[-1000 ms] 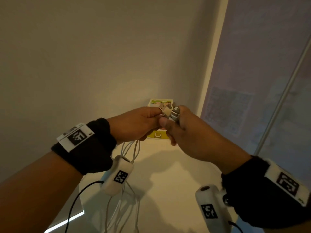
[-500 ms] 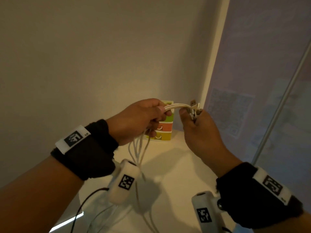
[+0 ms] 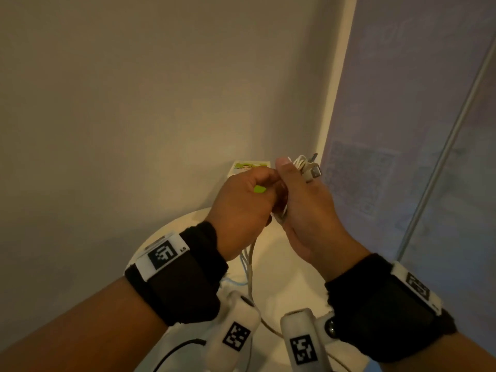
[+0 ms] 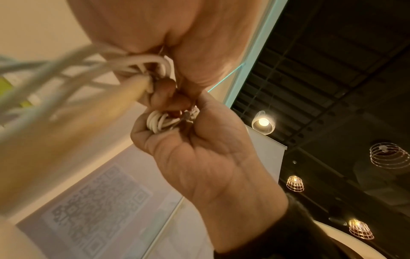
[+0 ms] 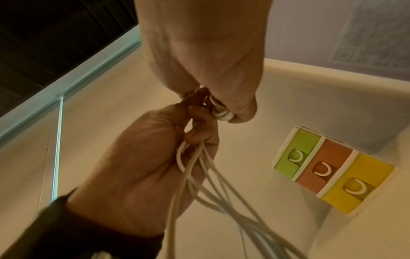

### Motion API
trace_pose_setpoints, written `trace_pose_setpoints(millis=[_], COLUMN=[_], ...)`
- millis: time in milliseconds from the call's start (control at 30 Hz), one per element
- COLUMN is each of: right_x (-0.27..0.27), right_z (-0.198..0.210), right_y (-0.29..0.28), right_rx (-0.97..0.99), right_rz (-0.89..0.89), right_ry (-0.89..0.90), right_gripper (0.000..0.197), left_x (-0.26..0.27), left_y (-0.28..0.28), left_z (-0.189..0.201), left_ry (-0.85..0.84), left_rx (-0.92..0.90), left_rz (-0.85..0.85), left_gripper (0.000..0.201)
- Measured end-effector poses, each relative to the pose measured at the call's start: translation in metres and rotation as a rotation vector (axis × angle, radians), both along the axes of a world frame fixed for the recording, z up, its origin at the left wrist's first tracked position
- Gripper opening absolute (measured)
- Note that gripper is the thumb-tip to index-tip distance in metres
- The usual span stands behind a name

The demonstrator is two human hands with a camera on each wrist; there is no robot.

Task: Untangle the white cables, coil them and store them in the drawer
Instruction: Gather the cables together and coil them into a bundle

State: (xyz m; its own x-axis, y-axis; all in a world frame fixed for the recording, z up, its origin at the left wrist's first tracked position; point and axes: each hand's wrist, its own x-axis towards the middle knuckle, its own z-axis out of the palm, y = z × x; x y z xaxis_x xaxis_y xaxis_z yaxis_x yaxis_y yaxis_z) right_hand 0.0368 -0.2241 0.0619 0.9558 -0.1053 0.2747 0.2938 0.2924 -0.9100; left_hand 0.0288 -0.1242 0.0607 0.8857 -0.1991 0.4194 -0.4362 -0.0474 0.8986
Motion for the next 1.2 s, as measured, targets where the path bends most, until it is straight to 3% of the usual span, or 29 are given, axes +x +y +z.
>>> trace_pose_setpoints(millis=[200,300,367,433,567,733,867,1067,1133,1200], right_x=[-0.001,0.004,0.006,0.007,0.009,0.012,0.01,-0.004,-0.007,-0.006], right_z=[-0.002,0.004,0.007,0.007,0.01,0.024,0.015,0.011,0.011,0.008], right_y=[0.0,-0.011,-0.017,-0.022,-0.031,-0.049,-0.054,-0.044,-0.039,-0.038], right_rx=[0.073,0.261,0.356,0.376,0.338,-0.06,-0.527,-1.128,-1.206,-1.249], right_rz=[-0.101,-0.153,-0.122,-0.081,-0.057,-0.153,-0.092,0.001,0.082,0.145], right_ry=[0.069,0.1,0.102,0.095,0.061,-0.063,-0.137,-0.23,-0.215,-0.192], right_gripper=[0.032,0.028,0.025,0.026,0.021,0.031,0.019,0.03,0.034,0.031], left_x=[0.004,0.005,0.005,0.006,0.009,0.003,0.008,0.015,0.013,0.012], left_y=[0.001,0.001,0.003,0.007,0.021,0.033,0.044,0.042,0.039,0.039], left_z=[-0.006,-0.016,-0.019,-0.018,-0.014,-0.005,0.005,0.016,0.02,0.023], left_ry=[0.014,0.087,0.158,0.159,0.072,-0.079,-0.11,-0.036,0.01,0.07], left_rx=[-0.099,-0.073,-0.034,0.079,0.418,0.735,0.85,0.671,0.574,0.496], left_rz=[0.022,-0.017,-0.111,-0.204,-0.194,-0.129,-0.098,-0.078,-0.099,-0.105], left_gripper=[0.013,0.021,0.017,0.012,0.036,0.033,0.031,0.029,0.026,0.008])
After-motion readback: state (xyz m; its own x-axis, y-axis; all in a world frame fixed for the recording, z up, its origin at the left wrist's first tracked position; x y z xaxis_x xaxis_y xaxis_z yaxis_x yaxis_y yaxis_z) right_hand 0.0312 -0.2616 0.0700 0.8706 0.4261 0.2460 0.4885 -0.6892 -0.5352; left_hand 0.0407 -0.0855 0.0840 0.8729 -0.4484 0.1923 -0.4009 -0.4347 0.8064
